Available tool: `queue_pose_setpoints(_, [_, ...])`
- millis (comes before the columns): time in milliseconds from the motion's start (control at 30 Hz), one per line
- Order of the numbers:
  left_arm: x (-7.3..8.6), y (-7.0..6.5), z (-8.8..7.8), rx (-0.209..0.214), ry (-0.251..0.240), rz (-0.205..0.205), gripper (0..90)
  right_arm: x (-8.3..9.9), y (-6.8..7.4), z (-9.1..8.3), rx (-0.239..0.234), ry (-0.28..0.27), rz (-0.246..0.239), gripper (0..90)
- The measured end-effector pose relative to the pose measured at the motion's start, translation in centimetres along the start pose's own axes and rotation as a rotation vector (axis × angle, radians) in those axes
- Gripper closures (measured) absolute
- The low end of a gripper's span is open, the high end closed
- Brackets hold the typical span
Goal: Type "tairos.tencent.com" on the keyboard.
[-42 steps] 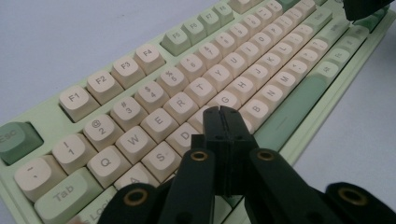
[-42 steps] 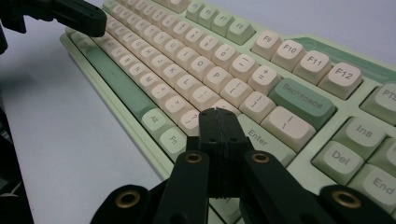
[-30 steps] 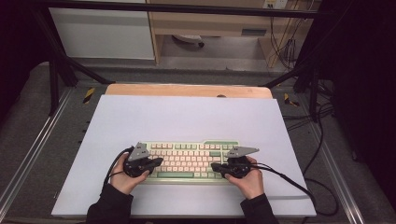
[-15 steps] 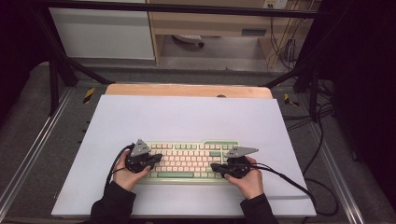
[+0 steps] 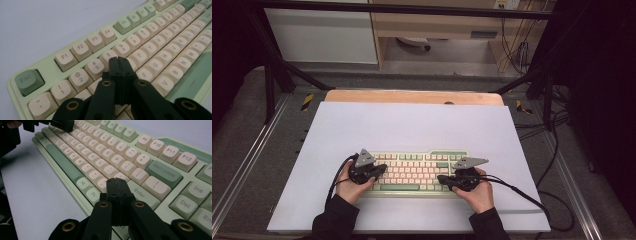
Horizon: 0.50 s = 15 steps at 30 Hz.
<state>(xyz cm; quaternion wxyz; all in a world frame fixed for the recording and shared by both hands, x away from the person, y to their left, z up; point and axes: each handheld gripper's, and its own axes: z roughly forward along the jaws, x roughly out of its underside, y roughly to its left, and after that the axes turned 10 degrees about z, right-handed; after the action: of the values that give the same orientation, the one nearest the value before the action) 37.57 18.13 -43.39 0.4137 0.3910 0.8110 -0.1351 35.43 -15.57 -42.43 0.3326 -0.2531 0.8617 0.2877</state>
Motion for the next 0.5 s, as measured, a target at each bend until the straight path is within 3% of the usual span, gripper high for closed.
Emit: queue_pose_setpoints(500, [0.1, -0.4, -2.2, 0.026, -0.029, 0.018, 90.0, 0.0, 0.2, 0.1, -0.004, -0.001, 0.007, 90.0])
